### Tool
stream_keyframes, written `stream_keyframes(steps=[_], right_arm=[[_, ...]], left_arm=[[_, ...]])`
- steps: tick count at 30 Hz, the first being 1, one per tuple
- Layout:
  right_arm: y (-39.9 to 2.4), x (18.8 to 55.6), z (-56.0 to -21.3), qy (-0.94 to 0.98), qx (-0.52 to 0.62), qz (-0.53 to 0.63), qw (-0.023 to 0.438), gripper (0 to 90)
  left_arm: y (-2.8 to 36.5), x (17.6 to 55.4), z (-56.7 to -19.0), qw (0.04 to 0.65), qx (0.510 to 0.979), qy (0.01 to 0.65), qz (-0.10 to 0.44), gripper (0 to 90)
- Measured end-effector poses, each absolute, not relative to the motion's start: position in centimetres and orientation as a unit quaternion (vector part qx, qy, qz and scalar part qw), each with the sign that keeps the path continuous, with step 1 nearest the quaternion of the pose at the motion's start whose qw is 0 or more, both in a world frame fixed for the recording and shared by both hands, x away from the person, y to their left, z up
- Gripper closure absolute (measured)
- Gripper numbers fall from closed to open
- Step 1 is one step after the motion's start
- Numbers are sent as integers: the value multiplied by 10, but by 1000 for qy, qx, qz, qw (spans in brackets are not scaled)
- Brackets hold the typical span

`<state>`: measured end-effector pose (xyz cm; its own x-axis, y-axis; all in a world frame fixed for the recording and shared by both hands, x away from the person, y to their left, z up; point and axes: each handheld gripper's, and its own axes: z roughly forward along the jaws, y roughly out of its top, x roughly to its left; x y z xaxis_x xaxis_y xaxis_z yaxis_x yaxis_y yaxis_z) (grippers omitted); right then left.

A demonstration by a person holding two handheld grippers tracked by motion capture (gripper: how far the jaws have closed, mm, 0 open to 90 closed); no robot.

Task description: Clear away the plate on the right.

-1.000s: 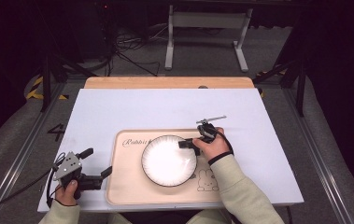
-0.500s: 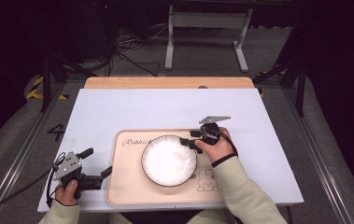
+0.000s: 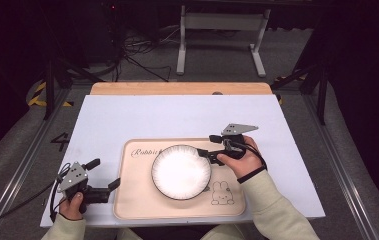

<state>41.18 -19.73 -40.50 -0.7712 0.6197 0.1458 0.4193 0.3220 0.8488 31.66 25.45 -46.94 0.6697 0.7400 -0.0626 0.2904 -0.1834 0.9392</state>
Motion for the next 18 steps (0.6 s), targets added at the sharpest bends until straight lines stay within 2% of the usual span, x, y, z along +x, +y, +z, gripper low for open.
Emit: stream_keyframes(steps=[7,18], right_arm=[[-213,401,-395,804,282,506,134,227],[-236,394,-392,794,289,518,135,223]], left_arm=[[255,317,-469,535,740,349,211,3],[254,317,-469,536,739,349,211,3]])
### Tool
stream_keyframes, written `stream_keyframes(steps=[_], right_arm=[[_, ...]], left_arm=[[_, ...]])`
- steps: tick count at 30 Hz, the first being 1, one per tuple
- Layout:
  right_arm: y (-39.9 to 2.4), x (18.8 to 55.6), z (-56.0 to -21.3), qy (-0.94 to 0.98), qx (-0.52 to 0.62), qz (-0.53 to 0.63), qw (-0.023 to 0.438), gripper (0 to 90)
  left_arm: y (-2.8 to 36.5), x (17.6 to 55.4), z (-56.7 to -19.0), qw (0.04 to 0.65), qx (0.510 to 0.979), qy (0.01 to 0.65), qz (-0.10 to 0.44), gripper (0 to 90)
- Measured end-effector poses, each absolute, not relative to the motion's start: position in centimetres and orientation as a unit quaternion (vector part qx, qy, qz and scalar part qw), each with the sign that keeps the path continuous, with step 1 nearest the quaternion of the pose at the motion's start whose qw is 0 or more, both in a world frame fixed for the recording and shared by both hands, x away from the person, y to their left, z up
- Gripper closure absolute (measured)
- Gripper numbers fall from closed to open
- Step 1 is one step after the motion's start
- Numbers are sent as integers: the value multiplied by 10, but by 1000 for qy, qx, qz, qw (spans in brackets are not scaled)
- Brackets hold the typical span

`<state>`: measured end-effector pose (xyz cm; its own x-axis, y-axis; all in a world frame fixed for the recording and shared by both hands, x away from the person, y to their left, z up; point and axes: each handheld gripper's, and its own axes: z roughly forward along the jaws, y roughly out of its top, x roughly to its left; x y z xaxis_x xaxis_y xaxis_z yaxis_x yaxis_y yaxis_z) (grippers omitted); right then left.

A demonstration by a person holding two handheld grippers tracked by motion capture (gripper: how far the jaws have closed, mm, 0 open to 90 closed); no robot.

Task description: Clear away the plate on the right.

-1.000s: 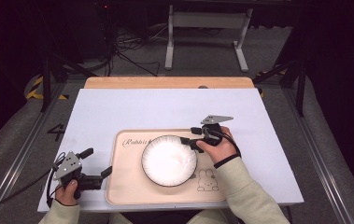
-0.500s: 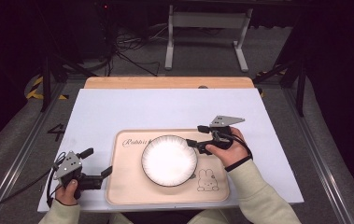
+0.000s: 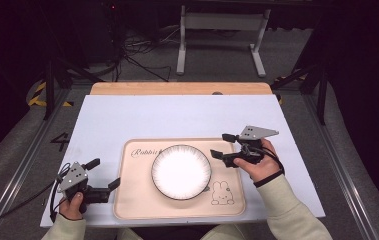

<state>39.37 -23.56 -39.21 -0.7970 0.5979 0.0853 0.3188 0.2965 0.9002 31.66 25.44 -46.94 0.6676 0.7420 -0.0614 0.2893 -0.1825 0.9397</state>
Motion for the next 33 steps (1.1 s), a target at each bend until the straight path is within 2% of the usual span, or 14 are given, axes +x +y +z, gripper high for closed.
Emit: stream_keyframes(steps=[17,19,33], right_arm=[[-294,384,-394,766,322,534,153,189],[-299,383,-394,765,329,528,163,145],[-330,381,-403,754,364,516,184,60]], left_arm=[[254,317,-469,534,741,348,211,4],[254,317,-469,534,741,348,211,3],[254,317,-469,533,742,348,211,3]])
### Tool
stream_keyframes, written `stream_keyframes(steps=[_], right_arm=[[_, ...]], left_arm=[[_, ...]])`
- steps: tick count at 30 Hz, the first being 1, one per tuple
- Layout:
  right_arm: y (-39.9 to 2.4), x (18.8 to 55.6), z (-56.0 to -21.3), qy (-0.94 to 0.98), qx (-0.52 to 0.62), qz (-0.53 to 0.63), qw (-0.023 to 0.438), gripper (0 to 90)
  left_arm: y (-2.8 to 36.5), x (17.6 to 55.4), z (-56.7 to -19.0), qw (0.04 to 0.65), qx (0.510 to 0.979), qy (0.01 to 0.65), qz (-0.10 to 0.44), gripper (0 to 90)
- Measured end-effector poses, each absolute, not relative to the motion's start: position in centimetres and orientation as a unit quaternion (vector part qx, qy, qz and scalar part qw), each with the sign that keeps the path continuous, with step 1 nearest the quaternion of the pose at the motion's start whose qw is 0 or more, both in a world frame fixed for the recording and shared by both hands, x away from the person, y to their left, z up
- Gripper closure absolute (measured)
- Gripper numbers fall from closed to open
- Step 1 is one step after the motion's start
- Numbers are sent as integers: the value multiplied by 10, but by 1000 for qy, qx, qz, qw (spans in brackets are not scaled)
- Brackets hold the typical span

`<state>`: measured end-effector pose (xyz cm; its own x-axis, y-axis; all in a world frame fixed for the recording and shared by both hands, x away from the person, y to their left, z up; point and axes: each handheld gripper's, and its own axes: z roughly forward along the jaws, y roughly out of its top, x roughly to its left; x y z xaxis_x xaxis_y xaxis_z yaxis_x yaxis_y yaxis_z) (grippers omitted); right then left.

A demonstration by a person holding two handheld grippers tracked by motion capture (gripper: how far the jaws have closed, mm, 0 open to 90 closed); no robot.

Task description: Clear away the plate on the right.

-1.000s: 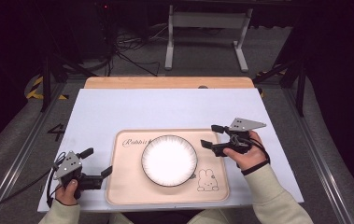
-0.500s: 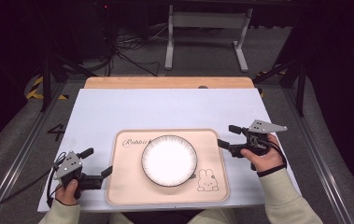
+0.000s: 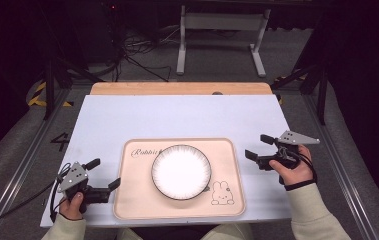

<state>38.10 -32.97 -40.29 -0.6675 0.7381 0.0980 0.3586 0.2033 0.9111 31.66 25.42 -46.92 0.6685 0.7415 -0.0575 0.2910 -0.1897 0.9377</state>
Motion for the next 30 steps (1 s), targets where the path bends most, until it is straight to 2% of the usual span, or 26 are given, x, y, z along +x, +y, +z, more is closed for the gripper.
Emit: stream_keyframes(steps=[30], right_arm=[[-355,376,-443,735,402,510,195,29]], left_arm=[[254,316,-469,533,742,348,212,3]])
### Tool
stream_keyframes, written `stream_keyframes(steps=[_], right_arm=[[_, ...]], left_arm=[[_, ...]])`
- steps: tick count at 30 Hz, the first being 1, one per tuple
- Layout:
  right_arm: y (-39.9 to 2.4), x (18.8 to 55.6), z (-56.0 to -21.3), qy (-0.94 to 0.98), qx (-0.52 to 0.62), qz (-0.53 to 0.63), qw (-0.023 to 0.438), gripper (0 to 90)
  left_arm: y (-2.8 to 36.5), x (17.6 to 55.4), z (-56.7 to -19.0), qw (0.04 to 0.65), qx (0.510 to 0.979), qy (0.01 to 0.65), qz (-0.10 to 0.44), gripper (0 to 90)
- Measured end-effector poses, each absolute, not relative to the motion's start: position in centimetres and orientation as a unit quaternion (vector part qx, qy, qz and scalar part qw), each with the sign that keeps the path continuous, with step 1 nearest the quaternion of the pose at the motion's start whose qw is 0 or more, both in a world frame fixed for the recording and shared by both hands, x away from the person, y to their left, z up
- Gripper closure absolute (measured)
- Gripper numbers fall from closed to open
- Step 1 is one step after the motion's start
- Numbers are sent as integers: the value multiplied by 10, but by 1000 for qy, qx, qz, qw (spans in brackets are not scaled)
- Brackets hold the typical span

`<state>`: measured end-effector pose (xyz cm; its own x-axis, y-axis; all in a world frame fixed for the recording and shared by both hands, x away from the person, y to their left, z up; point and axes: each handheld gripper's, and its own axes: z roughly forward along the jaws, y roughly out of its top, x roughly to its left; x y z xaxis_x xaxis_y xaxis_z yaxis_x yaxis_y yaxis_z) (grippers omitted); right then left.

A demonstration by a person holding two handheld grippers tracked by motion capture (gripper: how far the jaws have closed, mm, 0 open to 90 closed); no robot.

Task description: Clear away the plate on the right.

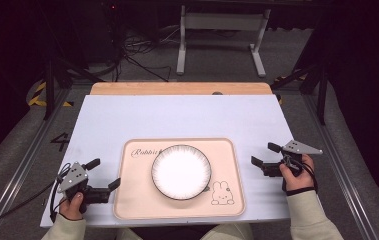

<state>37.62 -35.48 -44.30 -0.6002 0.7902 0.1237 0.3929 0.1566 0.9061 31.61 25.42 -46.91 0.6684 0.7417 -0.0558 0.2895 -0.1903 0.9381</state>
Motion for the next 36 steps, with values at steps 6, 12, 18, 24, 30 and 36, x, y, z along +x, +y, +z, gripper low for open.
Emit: stream_keyframes(steps=[6,12,18,24,30,36], right_arm=[[-357,374,-448,738,410,501,190,23],[-357,372,-448,754,404,484,184,23],[-357,371,-451,762,406,468,186,23],[-355,371,-452,767,405,459,190,23],[-354,371,-453,771,400,458,189,24],[-352,370,-453,779,388,454,191,23]], left_arm=[[254,316,-469,533,742,348,212,3],[254,316,-469,533,742,347,212,3],[254,316,-469,533,742,347,212,3],[254,316,-469,533,743,346,212,4],[254,316,-469,534,742,346,211,3],[254,316,-469,535,742,345,210,3]])
